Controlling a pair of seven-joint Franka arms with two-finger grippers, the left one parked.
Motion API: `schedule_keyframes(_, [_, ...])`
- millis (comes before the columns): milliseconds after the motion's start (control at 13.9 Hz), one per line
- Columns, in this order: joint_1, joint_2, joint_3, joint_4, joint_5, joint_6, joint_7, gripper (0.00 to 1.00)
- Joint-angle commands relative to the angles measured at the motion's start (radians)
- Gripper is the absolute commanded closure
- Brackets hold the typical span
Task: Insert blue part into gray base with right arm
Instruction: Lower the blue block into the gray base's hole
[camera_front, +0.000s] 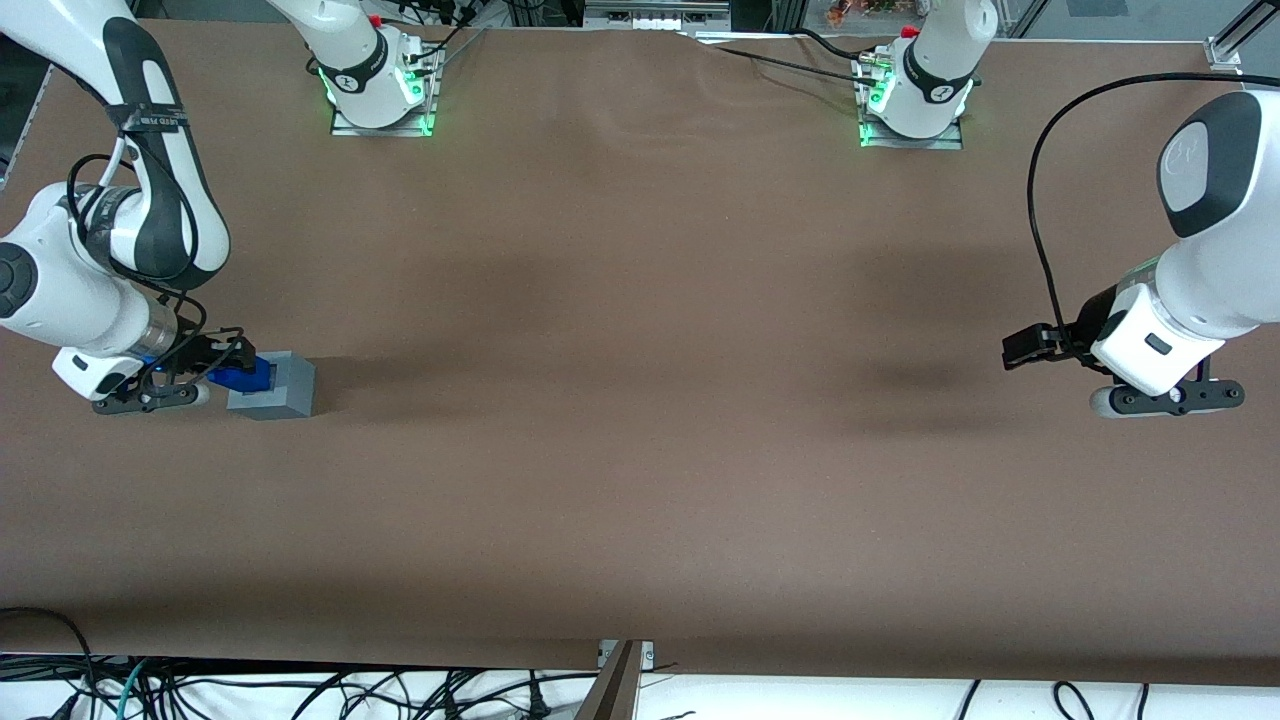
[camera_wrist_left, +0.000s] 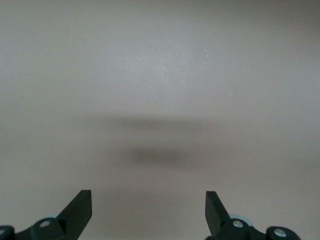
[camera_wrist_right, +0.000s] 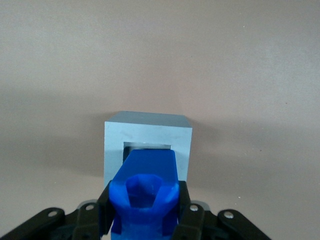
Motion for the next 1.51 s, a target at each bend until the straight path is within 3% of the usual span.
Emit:
schedule_keyframes(0, [0.006,0.005,-0.003,0.004,0.015,0.009,0.015,0.82])
schedule_keyframes(1435, [0.008,0.033,0.008,0.009,0.035,0.04,0.042,0.82])
